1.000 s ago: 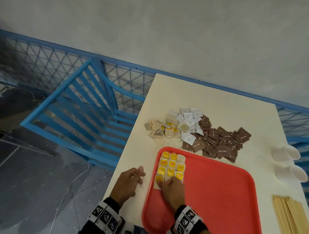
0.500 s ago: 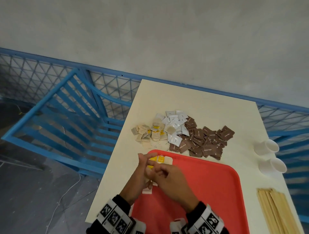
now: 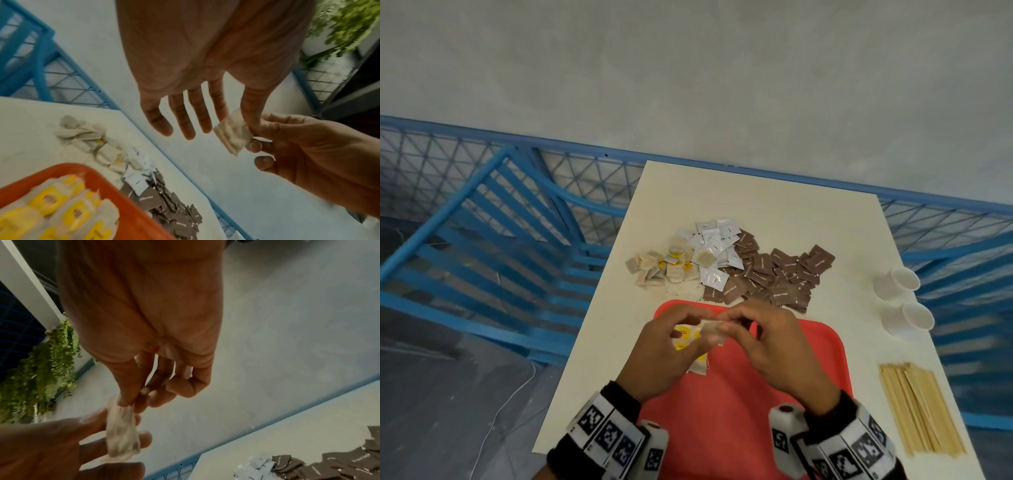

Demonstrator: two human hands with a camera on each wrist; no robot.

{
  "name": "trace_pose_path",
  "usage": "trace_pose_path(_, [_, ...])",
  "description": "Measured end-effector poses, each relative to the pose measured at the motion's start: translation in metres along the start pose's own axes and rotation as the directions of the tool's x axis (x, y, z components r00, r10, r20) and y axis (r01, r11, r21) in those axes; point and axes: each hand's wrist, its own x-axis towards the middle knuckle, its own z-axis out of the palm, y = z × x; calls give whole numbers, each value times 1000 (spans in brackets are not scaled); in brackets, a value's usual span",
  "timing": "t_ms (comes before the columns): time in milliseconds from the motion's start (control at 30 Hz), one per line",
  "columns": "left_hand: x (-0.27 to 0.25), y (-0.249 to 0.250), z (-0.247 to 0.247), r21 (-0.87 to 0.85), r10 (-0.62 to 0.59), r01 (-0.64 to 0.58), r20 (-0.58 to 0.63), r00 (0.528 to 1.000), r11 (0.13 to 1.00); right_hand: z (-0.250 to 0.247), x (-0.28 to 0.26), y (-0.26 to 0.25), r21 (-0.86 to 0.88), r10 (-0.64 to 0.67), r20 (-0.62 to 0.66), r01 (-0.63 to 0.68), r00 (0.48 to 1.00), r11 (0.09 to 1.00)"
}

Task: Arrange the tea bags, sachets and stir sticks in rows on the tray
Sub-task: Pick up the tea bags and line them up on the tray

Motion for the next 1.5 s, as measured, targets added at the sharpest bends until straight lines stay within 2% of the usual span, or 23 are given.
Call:
trace_pose_path(67, [4,6,-1,63,68,-66,-29,997,996,-2,1,-1,52,13,-26,-11,1000,999])
trace_pose_path(200, [3,12,-11,55,57,-56,-28,998,997,3,2,-4,119,37,-69,-29,997,992])
trace_pose_path(300, [3,9,-16,119,47,-40,-49,998,992,9,3,-6,152,33,-89,-20,995,988])
trace_pose_path(467, [0,11,-21,0,-30,30,-12,999,1000,19,7,-11,181,29,-85,-13,996,983])
trace_pose_path(567, [1,8,-23,-95,-49,44,-51,998,995,28,8,-8,278,123,-77,-97,989,956])
trace_pose_path(633, [0,7,-23,-206,-105,88,-71,992,974,39,7,-5,367,202,-45,-172,978,914])
trace_pose_path(733, [-6,-5,-23,-233,-176,159,-57,983,959,62,1,4,496,311,-8,-267,950,827])
trace_pose_path(800, [-10,-23,-23,-152,-230,220,-50,972,964,80,-4,20,535,412,40,-368,910,761])
trace_pose_path(867, [-15,-53,-23,87,-251,260,-100,963,962,100,-14,40,490,501,111,-486,858,724])
trace_pose_path(900, [-19,-70,-22,251,-244,258,-86,966,933,111,-20,51,439,539,140,-540,831,718])
trace_pose_path(967, [-30,-98,-20,587,-219,174,5,976,791,134,-32,72,348,611,180,-631,771,693])
trace_pose_path(1033, [-39,-125,-17,759,-176,45,93,980,650,152,-41,84,315,669,202,-694,716,647])
trace_pose_path(1133, [-47,-144,-14,849,-137,-86,183,974,521,168,-43,91,282,708,167,-721,686,633])
trace_pose_path(1267, [-47,-156,-14,858,-33,-173,215,976,484,177,-41,91,251,743,114,-742,660,621])
trace_pose_path(1500, [-42,-164,-11,860,27,-199,211,977,469,183,-36,86,74,757,25,-757,653,650])
